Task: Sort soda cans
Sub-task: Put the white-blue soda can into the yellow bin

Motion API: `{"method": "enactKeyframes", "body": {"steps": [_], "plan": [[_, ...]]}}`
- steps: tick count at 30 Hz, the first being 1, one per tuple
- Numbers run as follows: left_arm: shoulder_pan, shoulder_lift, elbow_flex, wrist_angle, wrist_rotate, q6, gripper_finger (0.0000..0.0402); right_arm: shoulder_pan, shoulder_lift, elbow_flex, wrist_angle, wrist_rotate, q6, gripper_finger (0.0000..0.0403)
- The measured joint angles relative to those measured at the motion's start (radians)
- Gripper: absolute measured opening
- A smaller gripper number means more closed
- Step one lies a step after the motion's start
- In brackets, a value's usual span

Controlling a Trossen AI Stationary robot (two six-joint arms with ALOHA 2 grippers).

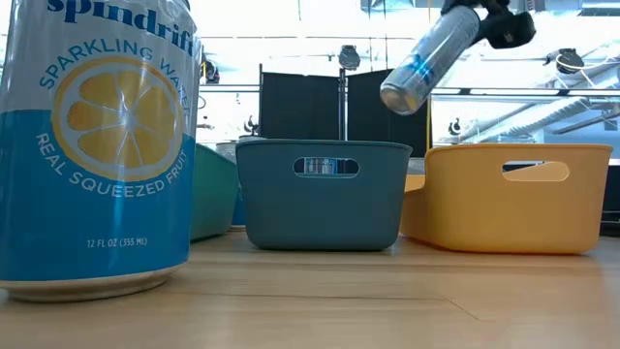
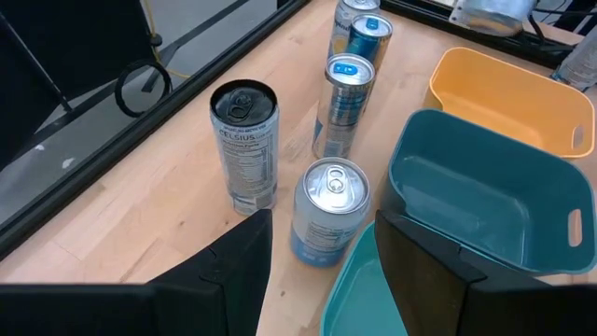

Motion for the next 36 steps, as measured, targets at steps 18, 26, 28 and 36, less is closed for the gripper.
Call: {"method": "enactKeyframes", "body": {"steps": [18, 26, 28, 36], "plan": [[0.0, 0.0, 0.0, 0.0, 0.0, 0.0, 0.0202, 0.224, 0.416, 0.335, -0.366, 0.24, -0.001, 0.0245], [0.0, 0.0, 0.0, -0.003, 0.0, 0.0, 0.0202, 0.312, 0.479, 0.335, -0.353, 0.334, 0.079, 0.0246], [0.0, 0.0, 0.0, -0.003, 0.0, 0.001, 0.0202, 0.318, 0.5, 0.335, -0.352, 0.344, 0.093, 0.0246], [0.0, 0.0, 0.0, -0.003, 0.0, 0.0, 0.0202, 0.322, 0.604, 0.335, -0.346, 0.345, 0.101, 0.0247]]}}
